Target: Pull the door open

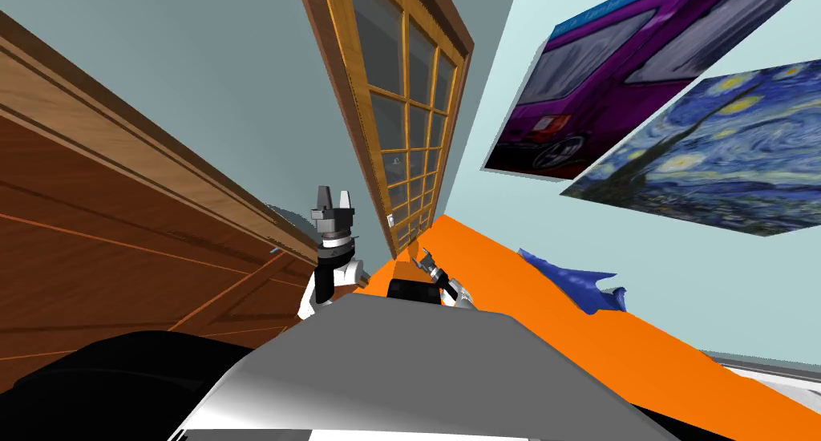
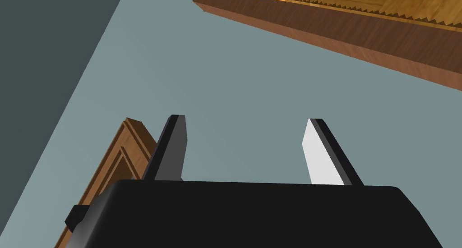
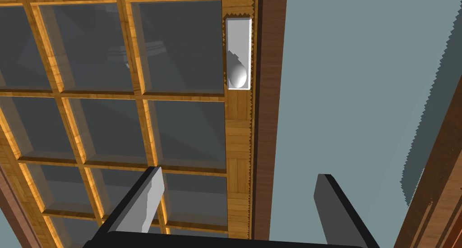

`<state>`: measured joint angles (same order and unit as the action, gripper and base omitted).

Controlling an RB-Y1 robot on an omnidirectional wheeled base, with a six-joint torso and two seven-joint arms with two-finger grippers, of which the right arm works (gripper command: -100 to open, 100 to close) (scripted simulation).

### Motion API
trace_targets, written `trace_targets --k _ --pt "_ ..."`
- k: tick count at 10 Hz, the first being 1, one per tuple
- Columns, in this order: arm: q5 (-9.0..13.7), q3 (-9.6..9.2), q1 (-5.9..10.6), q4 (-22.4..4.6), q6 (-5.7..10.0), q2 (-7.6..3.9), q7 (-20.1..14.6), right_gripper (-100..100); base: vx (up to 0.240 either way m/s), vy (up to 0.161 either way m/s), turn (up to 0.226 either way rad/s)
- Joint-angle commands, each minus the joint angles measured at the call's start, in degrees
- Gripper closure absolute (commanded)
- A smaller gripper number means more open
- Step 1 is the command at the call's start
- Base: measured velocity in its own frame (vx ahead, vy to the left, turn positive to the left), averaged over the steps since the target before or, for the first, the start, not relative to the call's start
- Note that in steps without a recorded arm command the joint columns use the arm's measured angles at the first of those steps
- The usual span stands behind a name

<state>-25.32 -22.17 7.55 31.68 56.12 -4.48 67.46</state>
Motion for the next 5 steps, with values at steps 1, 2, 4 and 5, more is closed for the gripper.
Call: trace_targets --k 1,2,4,5 --pt "1.51 1.04 -0.43 0.07 0.22 -1.58 -0.46 -100 -0.081 0.008 0.201" --pt "2.42 1.69 -0.66 -0.08 0.48 -2.34 -0.49 -100 -0.082 0.014 0.254" --pt "4.31 3.03 -1.12 -0.39 1.03 -3.87 -0.55 -100 -0.074 0.027 0.252" --pt "4.31 3.03 -1.12 -0.39 1.03 -3.87 -0.55 -100 -0.043 0.020 0.089"
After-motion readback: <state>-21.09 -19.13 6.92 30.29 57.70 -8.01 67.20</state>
